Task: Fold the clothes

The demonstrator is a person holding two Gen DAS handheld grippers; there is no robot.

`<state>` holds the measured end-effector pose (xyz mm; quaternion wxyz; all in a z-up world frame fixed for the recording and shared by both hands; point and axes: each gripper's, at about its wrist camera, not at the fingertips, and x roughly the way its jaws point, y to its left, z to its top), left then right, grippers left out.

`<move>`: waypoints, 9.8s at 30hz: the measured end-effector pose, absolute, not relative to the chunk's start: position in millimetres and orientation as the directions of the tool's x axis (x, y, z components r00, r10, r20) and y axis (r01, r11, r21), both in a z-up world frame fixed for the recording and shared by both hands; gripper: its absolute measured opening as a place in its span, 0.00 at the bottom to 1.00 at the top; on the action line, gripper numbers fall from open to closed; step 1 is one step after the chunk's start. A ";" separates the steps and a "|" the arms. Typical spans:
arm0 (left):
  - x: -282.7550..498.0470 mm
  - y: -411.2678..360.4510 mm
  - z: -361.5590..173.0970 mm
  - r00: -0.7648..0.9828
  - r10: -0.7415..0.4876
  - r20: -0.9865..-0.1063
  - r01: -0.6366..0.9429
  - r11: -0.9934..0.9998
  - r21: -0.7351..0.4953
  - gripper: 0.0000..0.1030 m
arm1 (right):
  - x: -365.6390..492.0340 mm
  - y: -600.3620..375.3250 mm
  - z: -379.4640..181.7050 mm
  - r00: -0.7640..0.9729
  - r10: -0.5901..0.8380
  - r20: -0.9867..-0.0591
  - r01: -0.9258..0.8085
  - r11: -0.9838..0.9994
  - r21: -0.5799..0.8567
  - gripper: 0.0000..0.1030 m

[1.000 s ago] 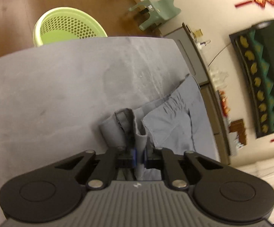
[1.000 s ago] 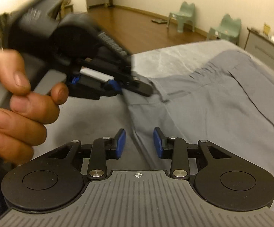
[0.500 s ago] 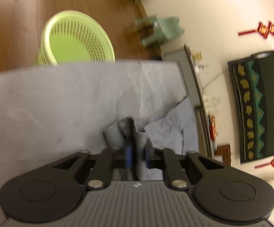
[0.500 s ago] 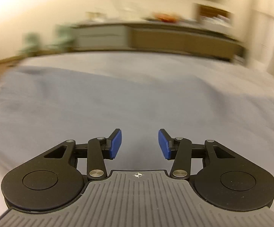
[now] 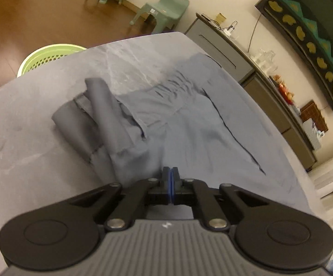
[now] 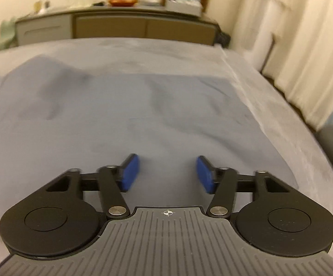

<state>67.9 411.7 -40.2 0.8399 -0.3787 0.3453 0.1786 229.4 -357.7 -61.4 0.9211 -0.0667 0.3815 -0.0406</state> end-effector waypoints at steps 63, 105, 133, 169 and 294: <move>137.3 284.7 -35.1 0.542 0.223 -0.810 -0.345 0.938 0.028 0.60 | 228.9 -487.7 -46.6 0.660 -0.008 -0.751 0.059 0.997 0.041 0.14; 150.6 225.0 -37.9 0.609 0.193 -0.770 -0.154 0.980 0.123 0.66 | 314.3 -487.6 -45.7 0.758 0.063 -0.649 0.062 0.984 0.169 0.61; 152.0 241.4 -44.4 0.601 0.134 -0.788 -0.180 0.983 0.030 0.81 | 410.2 -449.2 -71.1 0.736 0.019 -0.677 0.034 0.997 0.064 0.16; 42.9 392.7 -9.7 0.599 0.306 -0.740 -0.600 0.783 -0.162 0.33 | 278.5 -471.0 -38.4 0.744 -0.101 -0.660 0.275 0.947 0.165 0.76; 5.4 476.3 -65.6 0.835 0.012 -0.550 -0.514 0.376 -0.771 0.20 | 121.5 263.3 3.3 0.272 0.717 -0.642 -0.952 0.297 -0.071 0.55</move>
